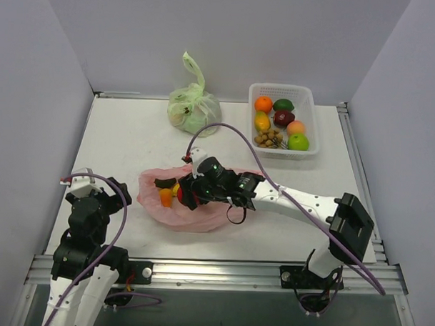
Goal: Untie the knot of the plastic bag and take out the fruit
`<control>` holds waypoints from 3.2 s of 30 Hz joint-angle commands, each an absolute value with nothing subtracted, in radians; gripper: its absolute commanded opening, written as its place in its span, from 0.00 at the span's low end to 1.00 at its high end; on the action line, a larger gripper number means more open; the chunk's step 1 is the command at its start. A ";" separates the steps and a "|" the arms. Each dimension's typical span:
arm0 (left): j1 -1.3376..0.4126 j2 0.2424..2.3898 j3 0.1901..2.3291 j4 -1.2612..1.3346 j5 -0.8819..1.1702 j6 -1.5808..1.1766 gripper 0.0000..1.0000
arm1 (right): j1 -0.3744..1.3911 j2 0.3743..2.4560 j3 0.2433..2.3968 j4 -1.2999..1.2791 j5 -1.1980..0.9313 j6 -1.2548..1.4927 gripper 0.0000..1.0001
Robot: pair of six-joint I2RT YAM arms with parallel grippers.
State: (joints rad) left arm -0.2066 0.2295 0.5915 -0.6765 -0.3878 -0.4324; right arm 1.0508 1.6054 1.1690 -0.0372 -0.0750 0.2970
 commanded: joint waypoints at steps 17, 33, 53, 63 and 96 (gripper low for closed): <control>-0.195 0.222 0.607 -0.623 -0.384 -0.417 0.96 | 0.392 1.299 1.258 -0.138 -0.178 0.114 0.06; -0.189 0.222 0.600 -0.607 -0.368 -0.407 0.96 | 0.032 1.926 1.689 0.087 -0.077 0.176 0.23; -0.179 0.238 0.595 -0.606 -0.377 -0.414 0.96 | 0.064 1.955 1.760 0.052 -0.133 0.137 1.00; -0.164 0.232 0.592 -0.597 -0.362 -0.405 0.96 | 0.325 1.582 1.476 -0.135 -0.213 -0.048 1.00; -0.126 0.238 0.589 -0.578 -0.304 -0.382 0.95 | 0.969 1.745 1.230 -0.068 -0.107 0.189 0.78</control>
State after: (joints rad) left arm -0.1356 0.2352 0.5858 -0.6315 -0.3241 -0.4000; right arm 0.9638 1.7115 1.2186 -0.1051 -0.1268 0.1799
